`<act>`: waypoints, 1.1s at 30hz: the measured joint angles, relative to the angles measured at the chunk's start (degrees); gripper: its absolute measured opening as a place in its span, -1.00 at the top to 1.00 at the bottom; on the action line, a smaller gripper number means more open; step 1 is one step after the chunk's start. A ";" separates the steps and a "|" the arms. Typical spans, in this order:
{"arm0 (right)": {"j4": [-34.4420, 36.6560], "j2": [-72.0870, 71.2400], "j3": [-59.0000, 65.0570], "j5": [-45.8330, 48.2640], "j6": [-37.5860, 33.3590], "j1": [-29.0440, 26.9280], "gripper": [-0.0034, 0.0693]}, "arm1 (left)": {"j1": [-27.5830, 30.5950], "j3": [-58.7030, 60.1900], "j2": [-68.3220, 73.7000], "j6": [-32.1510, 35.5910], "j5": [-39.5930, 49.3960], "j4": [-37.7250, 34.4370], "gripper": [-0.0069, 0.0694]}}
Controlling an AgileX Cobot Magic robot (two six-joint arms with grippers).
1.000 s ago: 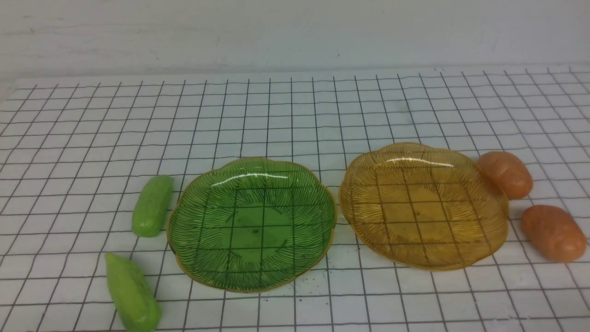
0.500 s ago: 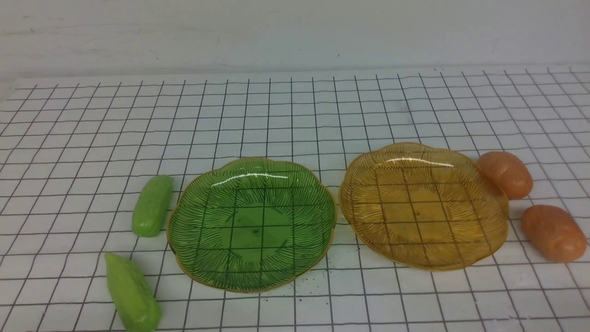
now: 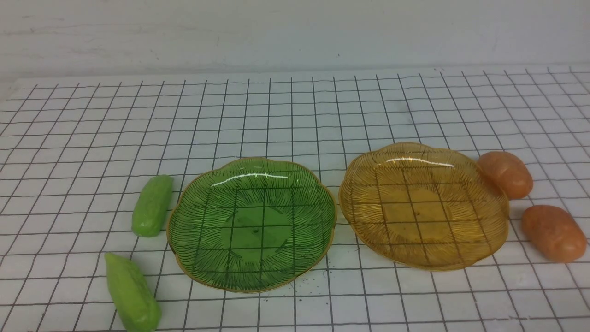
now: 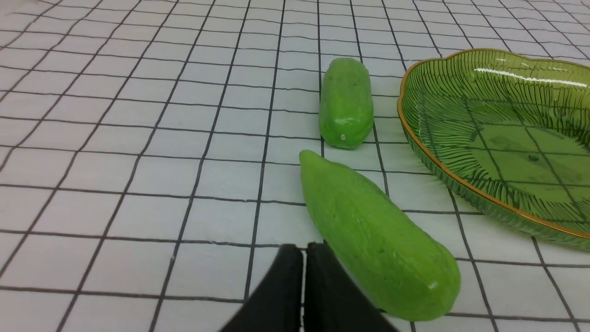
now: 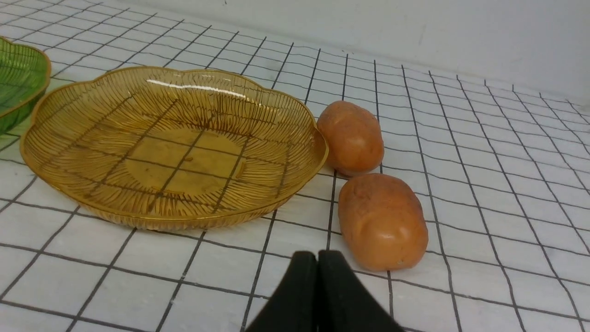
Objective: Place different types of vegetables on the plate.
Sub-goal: 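Put the potato onto the plate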
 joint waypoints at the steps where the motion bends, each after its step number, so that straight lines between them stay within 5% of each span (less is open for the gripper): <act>1: 1.14 0.00 0.06 -0.45 0.98 0.00 0.95 | 0.00 0.00 0.00 0.00 0.00 0.00 0.84; 9: 28.50 0.00 0.29 -4.45 11.85 0.00 0.95 | 0.00 0.00 0.00 0.00 0.00 0.00 0.84; 19: 50.03 0.00 0.10 -4.40 10.69 0.00 0.95 | 0.00 0.00 0.00 0.00 0.00 0.00 0.84; 27: 46.10 6.47 -17.47 -0.33 -2.99 0.00 0.94 | 0.00 0.00 0.00 0.00 0.00 0.00 0.84; 33: 25.53 31.50 -36.26 26.07 1.11 0.00 0.94 | 0.00 0.00 0.00 0.00 0.00 0.00 0.84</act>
